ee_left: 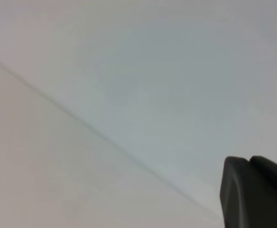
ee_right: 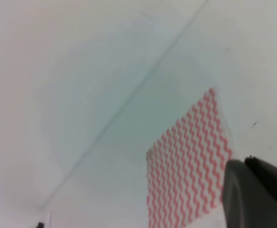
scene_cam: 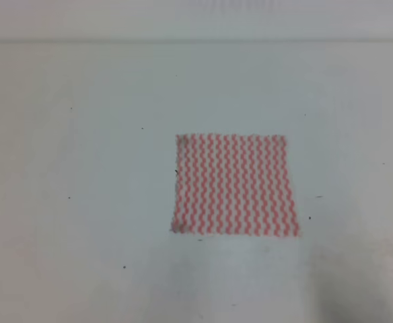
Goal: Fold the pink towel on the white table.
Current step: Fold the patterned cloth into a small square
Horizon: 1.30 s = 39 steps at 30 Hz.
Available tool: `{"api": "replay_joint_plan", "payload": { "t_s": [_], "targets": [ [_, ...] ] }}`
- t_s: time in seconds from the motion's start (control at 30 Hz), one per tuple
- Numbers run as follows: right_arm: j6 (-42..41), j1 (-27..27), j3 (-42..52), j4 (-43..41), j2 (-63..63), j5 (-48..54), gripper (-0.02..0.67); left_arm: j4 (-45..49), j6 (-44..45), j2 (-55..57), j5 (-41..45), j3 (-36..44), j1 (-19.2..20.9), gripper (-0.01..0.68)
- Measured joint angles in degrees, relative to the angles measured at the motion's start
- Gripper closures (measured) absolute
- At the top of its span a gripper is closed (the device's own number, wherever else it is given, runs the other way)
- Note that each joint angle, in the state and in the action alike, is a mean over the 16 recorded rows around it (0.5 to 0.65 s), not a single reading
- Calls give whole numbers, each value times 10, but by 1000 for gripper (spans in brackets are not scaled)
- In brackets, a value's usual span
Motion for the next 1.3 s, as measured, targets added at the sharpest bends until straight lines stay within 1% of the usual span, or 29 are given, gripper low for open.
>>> {"api": "replay_joint_plan", "payload": {
  "t_s": [0.2,0.4,0.6,0.73,0.87,1.0,1.17,1.3],
  "targets": [
    [-30,0,-16,-33,33,-1,667,5,41,74,45,-58,0,675],
    [-67,0,-37,-22,81,-41,667,6,111,204,103,-148,0,675],
    [-139,0,-62,-3,134,-61,667,4,187,347,160,-239,-3,675],
    [-187,0,-90,2,178,-52,667,3,225,433,194,-293,-17,675],
    [-236,0,-141,-24,248,5,667,3,252,512,213,-342,-42,675],
    [-272,0,-216,-69,345,85,667,10,273,585,221,-391,-75,675],
    [-284,1,-327,-135,488,185,667,22,284,674,242,-454,-112,675],
    [-277,8,-415,-193,601,260,667,36,281,741,276,-505,-129,675]
  ]
}}
